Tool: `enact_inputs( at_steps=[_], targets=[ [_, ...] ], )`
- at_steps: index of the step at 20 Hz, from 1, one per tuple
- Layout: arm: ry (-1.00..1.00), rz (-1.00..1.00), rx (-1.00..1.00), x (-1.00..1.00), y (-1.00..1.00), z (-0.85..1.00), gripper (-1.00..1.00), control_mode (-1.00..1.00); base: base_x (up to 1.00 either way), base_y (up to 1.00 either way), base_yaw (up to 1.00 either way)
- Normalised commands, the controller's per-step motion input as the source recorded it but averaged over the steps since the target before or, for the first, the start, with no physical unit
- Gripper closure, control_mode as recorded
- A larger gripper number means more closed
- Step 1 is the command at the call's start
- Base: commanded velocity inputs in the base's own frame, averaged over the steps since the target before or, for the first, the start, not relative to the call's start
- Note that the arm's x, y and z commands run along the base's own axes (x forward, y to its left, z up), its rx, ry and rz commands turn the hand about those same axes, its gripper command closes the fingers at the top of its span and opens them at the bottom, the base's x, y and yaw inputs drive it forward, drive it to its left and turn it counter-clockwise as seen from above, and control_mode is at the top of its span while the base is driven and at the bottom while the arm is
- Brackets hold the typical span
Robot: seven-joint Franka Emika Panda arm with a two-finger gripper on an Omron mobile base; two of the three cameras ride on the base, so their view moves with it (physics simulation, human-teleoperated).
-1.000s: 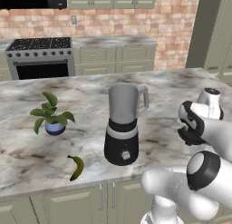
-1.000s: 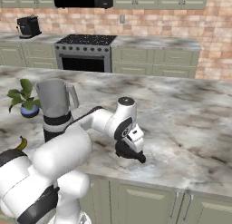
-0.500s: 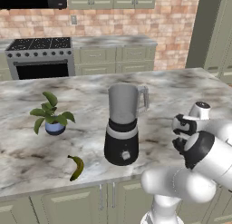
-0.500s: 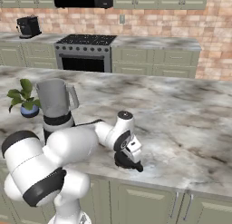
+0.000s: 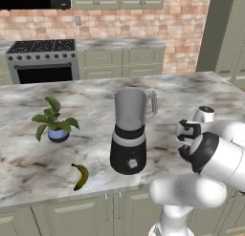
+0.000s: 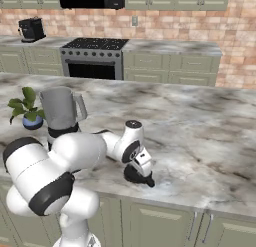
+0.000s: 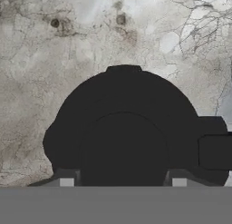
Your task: Open the blender lid, put the banana in the blender, close the lid, and start the blender.
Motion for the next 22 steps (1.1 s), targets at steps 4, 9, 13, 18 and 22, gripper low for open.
enact_inputs(
  at_steps=[4, 9, 13, 18, 22],
  targets=[
    [-0.01, 0.00, -0.01, -0.01, 0.19, 0.31, -1.00, -1.00, 0.00, 0.00, 0.00],
    [-0.04, 0.00, -0.07, -0.11, 0.17, 0.84, -1.00, -1.00, 0.00, 0.00, 0.00],
    [-0.09, 0.02, -0.06, -0.80, 0.31, 0.81, -1.00, -1.00, 0.00, 0.00, 0.00],
    [-0.03, 0.06, -0.05, -0.89, 0.66, 0.68, -1.00, -1.00, 0.00, 0.00, 0.00],
    [0.00, 0.04, -0.06, -0.79, 0.94, 0.48, -1.00, -1.00, 0.00, 0.00, 0.00]
  ],
)
